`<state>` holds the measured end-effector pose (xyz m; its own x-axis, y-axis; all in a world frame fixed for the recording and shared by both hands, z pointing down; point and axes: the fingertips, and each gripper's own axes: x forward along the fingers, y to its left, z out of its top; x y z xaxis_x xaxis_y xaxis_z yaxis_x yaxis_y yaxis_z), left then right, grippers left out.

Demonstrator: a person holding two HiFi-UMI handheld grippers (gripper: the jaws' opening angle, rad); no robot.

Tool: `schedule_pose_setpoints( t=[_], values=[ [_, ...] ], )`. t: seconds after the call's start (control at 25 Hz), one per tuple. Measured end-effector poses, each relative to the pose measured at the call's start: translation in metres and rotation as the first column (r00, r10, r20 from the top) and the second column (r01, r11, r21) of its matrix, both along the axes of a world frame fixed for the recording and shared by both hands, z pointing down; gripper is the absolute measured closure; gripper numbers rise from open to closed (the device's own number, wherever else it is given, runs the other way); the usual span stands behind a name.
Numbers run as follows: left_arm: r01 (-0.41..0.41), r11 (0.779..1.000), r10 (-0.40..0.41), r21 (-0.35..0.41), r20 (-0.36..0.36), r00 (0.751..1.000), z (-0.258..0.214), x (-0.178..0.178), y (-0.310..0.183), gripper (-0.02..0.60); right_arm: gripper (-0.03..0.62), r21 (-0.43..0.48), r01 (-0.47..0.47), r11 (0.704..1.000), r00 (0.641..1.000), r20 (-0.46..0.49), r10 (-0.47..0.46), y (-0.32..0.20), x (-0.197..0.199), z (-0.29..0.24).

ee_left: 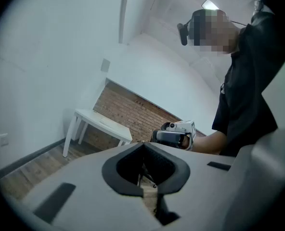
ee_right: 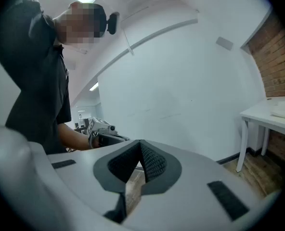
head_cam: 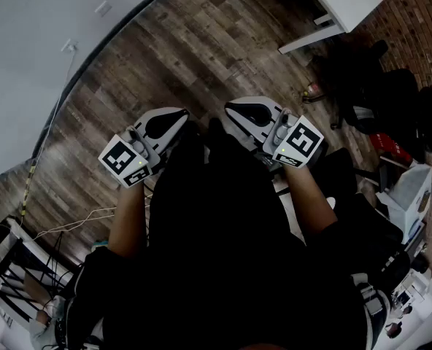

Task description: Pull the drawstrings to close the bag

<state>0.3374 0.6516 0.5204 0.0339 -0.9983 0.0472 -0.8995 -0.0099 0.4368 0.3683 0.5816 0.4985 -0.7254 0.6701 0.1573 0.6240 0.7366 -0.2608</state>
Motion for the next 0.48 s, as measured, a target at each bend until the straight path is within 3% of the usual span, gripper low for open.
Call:
schedule_pose_setpoints(
  t=[0.28, 0.48],
  values=[
    [0.028, 1.0, -0.028, -0.005, 0.069, 0.997, -0.021, -0.001, -0.004, 0.565, 0.588, 0.035, -0.03, 0.999, 0.997, 0.067, 0.028, -0.009, 0.002, -0.022],
    [0.036, 0.998, -0.041, 0.051, 0.112, 0.993, -0.037, -0.007, -0.011, 0.565, 0.587, 0.062, -0.092, 0.994, 0.991, 0.107, 0.085, -0.02, 0.007, -0.033]
  ],
)
